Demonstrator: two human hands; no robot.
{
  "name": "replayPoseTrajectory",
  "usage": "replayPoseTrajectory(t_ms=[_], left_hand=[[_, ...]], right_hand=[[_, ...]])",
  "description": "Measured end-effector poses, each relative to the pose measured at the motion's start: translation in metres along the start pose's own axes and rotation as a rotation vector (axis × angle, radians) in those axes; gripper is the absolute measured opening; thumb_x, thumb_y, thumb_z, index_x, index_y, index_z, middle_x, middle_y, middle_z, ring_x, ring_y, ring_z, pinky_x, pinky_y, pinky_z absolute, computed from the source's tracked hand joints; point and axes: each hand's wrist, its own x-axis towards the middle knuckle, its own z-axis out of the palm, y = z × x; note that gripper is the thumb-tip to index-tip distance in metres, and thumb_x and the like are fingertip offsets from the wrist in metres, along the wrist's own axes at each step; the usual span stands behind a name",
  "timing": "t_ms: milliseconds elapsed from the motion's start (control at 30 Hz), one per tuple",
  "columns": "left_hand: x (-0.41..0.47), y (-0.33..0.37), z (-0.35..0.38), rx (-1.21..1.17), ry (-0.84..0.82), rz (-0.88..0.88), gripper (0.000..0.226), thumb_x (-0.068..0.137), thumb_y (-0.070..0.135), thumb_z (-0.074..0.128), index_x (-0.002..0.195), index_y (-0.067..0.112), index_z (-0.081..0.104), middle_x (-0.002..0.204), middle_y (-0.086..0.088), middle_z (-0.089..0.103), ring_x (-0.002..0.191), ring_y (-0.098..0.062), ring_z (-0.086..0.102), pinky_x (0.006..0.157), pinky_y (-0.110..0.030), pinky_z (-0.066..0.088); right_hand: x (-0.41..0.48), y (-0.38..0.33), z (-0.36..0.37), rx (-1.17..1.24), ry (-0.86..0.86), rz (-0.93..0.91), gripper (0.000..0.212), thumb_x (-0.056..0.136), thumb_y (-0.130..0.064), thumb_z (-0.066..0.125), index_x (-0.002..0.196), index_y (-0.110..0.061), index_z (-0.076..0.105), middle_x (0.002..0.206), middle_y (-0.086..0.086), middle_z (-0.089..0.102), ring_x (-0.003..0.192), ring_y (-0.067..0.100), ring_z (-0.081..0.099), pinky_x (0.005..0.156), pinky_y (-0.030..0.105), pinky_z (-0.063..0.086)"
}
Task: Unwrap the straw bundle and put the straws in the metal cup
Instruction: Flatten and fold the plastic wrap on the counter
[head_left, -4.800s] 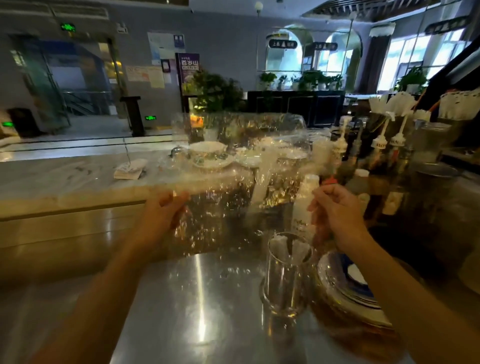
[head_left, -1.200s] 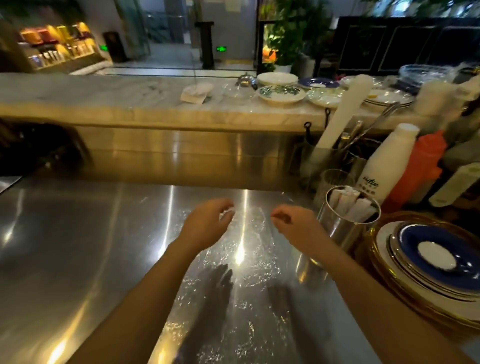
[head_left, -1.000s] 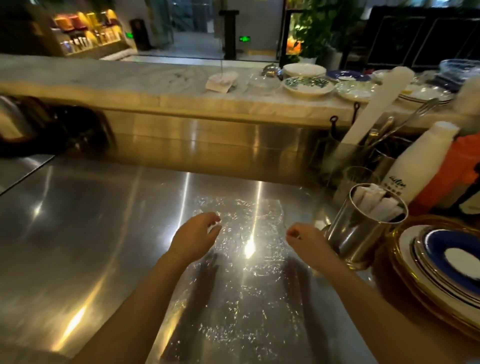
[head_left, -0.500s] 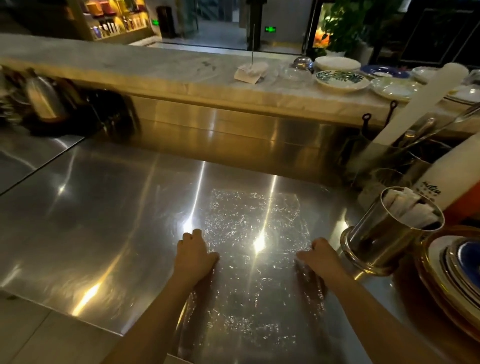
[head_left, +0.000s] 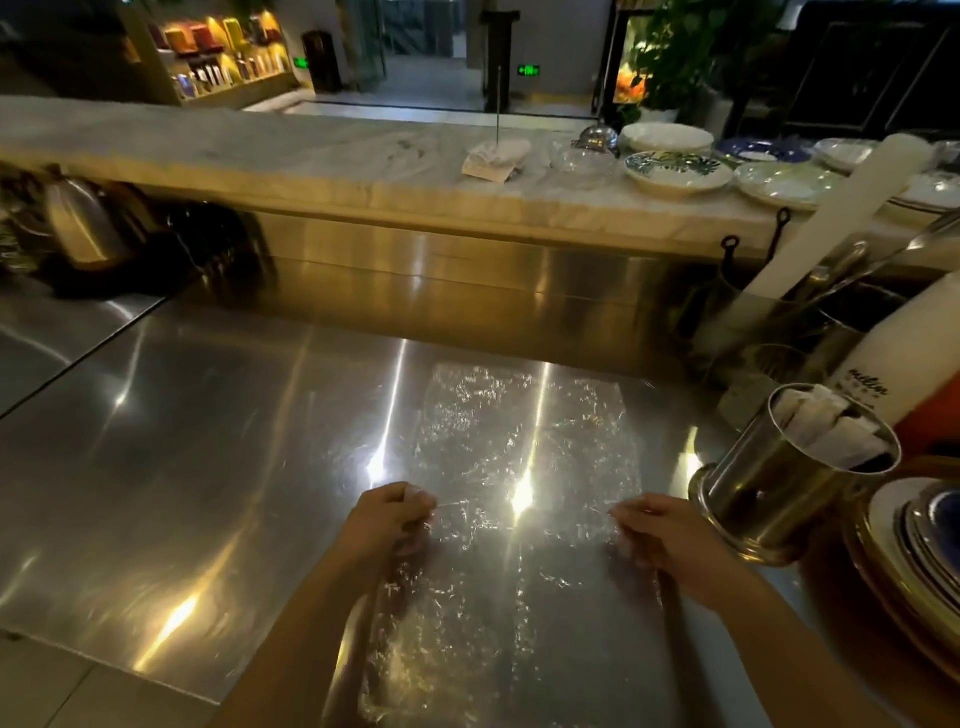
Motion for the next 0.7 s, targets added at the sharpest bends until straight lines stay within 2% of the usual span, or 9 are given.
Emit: replayPoseTrajectory(t_ms=[100,233,367,500,600,700], left_hand=[[0.001,0.001,0.0,-0.016,-0.035,-0.066,0.007,0.079,0.003,0.066,0.076,0.009,0.064,0.057,-0.002,0.064,0.048,-0.011,0.06,0.045,-0.024,0.051],[0.006,0.004,0.003,-0.071,-0.053,-0.094,0.009,0.081,0.002,0.063,0.076,0.008,0.065,0.053,-0.004,0.064,0.047,-0.015,0.059,0.047,-0.025,0.054],[0.01,0.01,0.0,-0.056,-0.094,-0.058,0.009,0.083,0.002,0.06,0.078,0.006,0.066,0.052,-0.006,0.064,0.043,-0.014,0.056,0.04,-0.02,0.046],[0.013,0.014,-0.005,-0.021,-0.087,-0.026,0.023,0.086,-0.003,0.05,0.08,0.011,0.067,0.064,-0.014,0.068,0.05,-0.018,0.056,0.046,-0.022,0.038],[0.012,0.018,-0.005,-0.075,-0.091,0.03,0.028,0.085,-0.011,0.046,0.073,0.006,0.066,0.059,-0.014,0.067,0.046,-0.016,0.058,0.038,-0.017,0.037],[0.01,0.018,-0.005,-0.05,-0.1,0.106,0.038,0.075,-0.02,0.046,0.053,0.004,0.066,0.057,-0.013,0.065,0.049,-0.02,0.058,0.04,-0.019,0.038]], right_hand=[[-0.004,-0.001,-0.003,0.014,-0.066,0.014,0.011,0.077,-0.002,0.065,0.088,-0.003,0.066,0.066,0.013,0.065,0.056,0.021,0.058,0.045,0.026,0.047],[-0.005,-0.001,-0.008,-0.021,-0.103,0.011,0.013,0.078,0.001,0.062,0.089,-0.004,0.068,0.065,0.013,0.064,0.056,0.022,0.058,0.045,0.025,0.048],[0.0,-0.003,-0.018,0.011,-0.092,-0.014,0.017,0.079,0.002,0.06,0.085,-0.009,0.071,0.06,0.008,0.067,0.052,0.017,0.057,0.046,0.023,0.044],[0.003,-0.007,-0.025,0.097,-0.106,-0.036,0.019,0.071,-0.001,0.063,0.083,-0.012,0.072,0.063,0.011,0.071,0.054,0.015,0.064,0.045,0.02,0.05],[0.007,-0.006,-0.029,0.124,-0.12,-0.048,0.027,0.077,0.008,0.054,0.082,-0.01,0.073,0.07,0.013,0.074,0.065,0.016,0.07,0.052,0.02,0.055],[0.01,-0.005,-0.03,0.14,-0.113,-0.06,0.034,0.08,0.014,0.047,0.068,-0.003,0.073,0.067,0.014,0.073,0.061,0.018,0.069,0.052,0.02,0.055]])
